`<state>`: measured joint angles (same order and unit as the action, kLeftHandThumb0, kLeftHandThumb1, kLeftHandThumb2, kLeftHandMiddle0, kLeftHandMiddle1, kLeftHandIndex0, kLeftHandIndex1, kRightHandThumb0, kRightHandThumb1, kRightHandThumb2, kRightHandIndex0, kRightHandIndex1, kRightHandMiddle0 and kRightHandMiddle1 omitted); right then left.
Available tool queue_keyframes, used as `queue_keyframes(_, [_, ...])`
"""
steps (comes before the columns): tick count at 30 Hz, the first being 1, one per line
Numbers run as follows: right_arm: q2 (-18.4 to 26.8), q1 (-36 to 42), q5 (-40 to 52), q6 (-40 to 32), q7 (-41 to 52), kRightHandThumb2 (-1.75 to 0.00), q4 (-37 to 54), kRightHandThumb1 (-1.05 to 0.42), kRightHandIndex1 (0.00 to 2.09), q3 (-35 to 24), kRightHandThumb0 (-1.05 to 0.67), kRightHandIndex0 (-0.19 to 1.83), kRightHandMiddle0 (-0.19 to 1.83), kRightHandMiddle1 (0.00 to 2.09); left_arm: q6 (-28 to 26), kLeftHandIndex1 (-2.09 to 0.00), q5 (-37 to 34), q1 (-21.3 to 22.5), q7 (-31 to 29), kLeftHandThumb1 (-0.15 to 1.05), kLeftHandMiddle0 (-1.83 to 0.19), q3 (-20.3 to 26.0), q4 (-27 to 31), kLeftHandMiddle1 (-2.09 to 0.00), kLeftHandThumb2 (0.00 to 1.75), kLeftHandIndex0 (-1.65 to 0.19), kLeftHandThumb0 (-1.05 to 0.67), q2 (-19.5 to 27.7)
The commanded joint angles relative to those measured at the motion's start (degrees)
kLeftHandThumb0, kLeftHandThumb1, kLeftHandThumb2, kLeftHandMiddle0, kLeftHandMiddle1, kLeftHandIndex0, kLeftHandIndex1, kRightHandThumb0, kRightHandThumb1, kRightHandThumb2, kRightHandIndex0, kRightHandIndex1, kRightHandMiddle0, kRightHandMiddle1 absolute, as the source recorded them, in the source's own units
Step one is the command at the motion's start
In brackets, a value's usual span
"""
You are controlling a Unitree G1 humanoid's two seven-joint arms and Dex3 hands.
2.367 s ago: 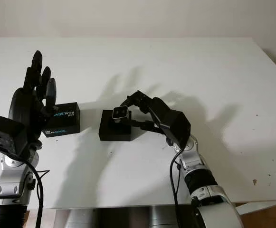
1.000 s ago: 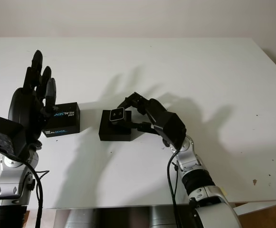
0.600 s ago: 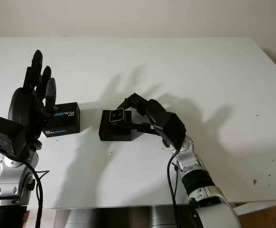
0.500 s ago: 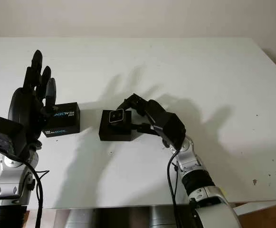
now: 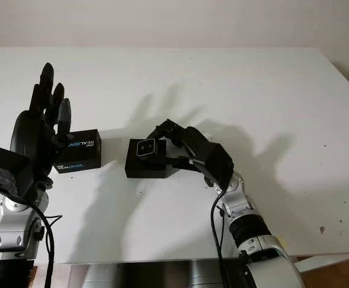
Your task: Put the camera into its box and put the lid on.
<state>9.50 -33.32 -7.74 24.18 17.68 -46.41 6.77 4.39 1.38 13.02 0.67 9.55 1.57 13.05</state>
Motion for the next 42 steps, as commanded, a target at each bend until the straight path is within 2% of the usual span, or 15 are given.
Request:
queue_keyframes(1, [-0.4, 0.4, -0.1, -0.1, 0.0, -0.05, 0.5, -0.98, 0.05, 0.4, -0.52, 0.29, 0.34, 1.59, 0.2, -0.05, -0.1, -0.9, -0.1, 1.05, 0.00, 0.1, 1.3, -0.05, 0.62, 0.05, -0.70, -0.2])
queue_keyframes(20, [0.2, 1.7, -3.4, 0.4, -2.8, -0.05, 2.9, -0.98, 0.04, 2.8, -0.52, 0.26, 0.29, 1.53, -0.4, -0.05, 0.2, -1.3, -0.3, 1.05, -0.01, 0.4, 2.1, -0.06, 0.62, 0.05, -0.70, 0.3])
queue_keyframes(22, [0.9, 1.8, -4.2, -0.3, -2.3, -0.05, 3.8, -0.97, 0.03, 3.4, -0.57, 0.20, 0.20, 1.37, -0.5, -0.05, 0.1, -1.3, -0.5, 1.05, 0.00, 0.4, 2.2, -0.05, 0.62, 0.05, -0.70, 0.3])
queue_keyframes(25, [1.3, 2.2, -5.0, -1.6, -2.0, -0.05, 5.1, -0.92, 0.04, 3.8, -0.72, 0.05, 0.11, 0.74, -0.6, -0.05, 0.1, -1.3, -0.5, 1.05, 0.00, 0.5, 2.3, -0.05, 0.62, 0.05, -0.70, 0.3])
queue_keyframes(28, [1.6, 2.8, -5.3, -2.3, -2.6, -0.06, 6.4, -0.91, 0.04, 3.8, -0.76, -0.05, 0.11, 0.38, -1.1, -0.06, 0.2, -1.4, -0.5, 1.05, -0.01, 0.5, 2.6, -0.06, 0.62, 0.05, -0.70, 0.3])
queue_keyframes(31, [1.9, 3.2, -5.0, -3.0, -2.4, -0.06, 7.4, -0.91, 0.03, 3.6, -0.77, -0.10, 0.09, 0.28, -1.3, -0.06, -0.1, -1.3, -0.6, 1.05, -0.01, 0.5, 2.7, -0.06, 0.61, 0.04, -0.70, 0.2])
queue_keyframes(42, [2.9, 3.9, -5.4, -2.2, -3.0, -0.06, 9.1, -0.92, 0.04, 3.5, -0.76, -0.16, 0.03, 0.15, -1.1, -0.06, -0.1, -1.2, -0.7, 1.05, -0.01, 0.5, 2.5, -0.05, 0.61, 0.04, -0.70, 0.1])
